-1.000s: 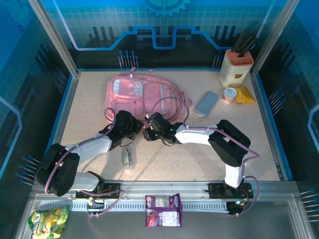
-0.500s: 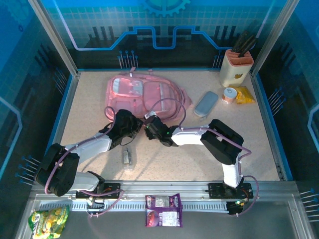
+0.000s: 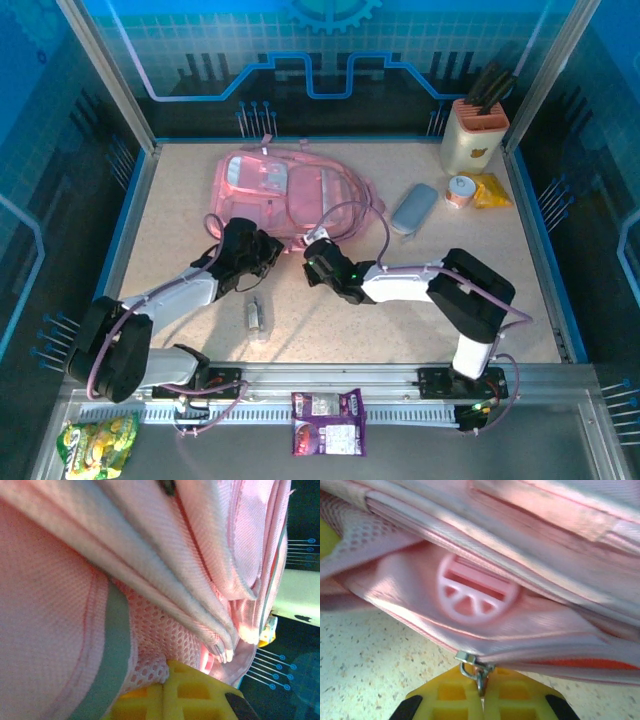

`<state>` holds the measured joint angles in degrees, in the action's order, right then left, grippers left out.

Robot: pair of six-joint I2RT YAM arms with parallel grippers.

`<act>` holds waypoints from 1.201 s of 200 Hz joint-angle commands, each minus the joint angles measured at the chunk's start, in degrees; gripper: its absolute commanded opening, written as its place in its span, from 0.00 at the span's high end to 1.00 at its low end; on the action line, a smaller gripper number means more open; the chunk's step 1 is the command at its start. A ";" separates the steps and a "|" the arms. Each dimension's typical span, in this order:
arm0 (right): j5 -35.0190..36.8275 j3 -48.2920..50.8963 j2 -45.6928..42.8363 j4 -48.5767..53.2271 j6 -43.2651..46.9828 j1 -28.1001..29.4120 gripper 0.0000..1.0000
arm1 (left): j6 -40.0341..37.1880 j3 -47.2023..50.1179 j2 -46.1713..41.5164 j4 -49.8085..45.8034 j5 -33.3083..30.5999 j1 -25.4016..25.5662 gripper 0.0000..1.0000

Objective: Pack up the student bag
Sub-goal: Zip the student bag at the center of the table.

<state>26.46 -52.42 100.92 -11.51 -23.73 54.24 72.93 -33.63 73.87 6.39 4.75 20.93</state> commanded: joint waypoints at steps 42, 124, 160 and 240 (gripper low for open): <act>-2.73 9.56 -11.07 11.43 -1.80 -9.31 1.00 | -8.56 -1.80 -3.74 -4.50 -1.19 -10.54 1.00; -18.13 6.55 -13.74 11.52 2.99 1.13 1.00 | -26.35 -15.06 10.55 -1.27 7.69 -19.69 1.00; -16.98 2.38 -7.95 8.67 -0.09 4.00 1.00 | -27.85 -14.00 11.72 2.99 13.90 -20.66 0.48; -12.92 -0.39 -5.66 11.13 -3.16 5.25 1.00 | 1.06 8.66 -11.89 -2.29 3.97 -9.78 0.35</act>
<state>12.86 -51.18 94.00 -1.69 -25.36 58.13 61.63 -29.04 66.04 3.77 13.26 7.09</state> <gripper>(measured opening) 0.063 0.647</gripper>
